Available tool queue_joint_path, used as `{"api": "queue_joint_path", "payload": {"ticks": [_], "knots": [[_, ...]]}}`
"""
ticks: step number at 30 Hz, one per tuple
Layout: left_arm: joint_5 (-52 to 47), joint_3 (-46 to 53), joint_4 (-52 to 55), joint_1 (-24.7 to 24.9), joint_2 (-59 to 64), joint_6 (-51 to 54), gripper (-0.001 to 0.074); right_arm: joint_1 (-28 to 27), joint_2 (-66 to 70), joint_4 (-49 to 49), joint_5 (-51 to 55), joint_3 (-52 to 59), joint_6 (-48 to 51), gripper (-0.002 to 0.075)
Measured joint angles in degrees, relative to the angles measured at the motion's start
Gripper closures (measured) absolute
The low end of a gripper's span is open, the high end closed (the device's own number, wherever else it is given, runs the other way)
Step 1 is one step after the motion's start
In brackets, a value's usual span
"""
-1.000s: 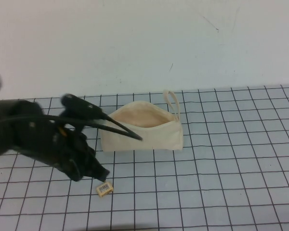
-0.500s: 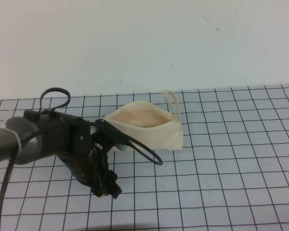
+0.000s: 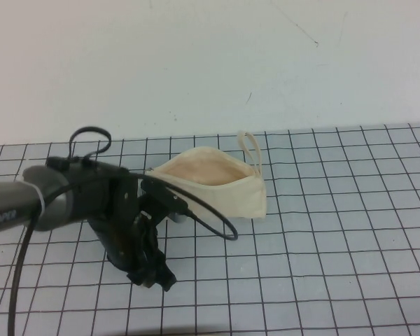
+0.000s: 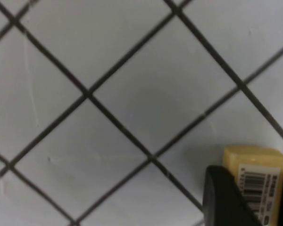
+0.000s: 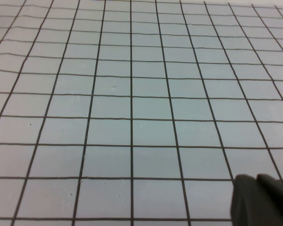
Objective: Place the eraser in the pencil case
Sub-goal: Pick up the eraser from the table, then place the eraser on the pencil case
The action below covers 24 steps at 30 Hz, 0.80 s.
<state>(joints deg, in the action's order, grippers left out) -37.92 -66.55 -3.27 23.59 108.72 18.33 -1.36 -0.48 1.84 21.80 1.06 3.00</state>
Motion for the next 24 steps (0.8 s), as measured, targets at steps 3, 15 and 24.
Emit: {"api": "queue_joint_path", "payload": {"ticks": [3,15,24], "knots": [[-7.21,-4.48,-1.35,0.0,-0.11,0.0,0.0545,0.0,0.0,0.0,0.0,0.0,0.0,0.0726],[-6.11,-25.11,-9.12,0.0,-6.48,-0.09,0.0546,0.0,0.0,0.0,0.0,0.0,0.0,0.0726],[0.79,-25.12,-9.85,0.0,-3.81,2.92,0.0316,0.0,0.0,0.0,0.0,0.0,0.0,0.0726]]}}
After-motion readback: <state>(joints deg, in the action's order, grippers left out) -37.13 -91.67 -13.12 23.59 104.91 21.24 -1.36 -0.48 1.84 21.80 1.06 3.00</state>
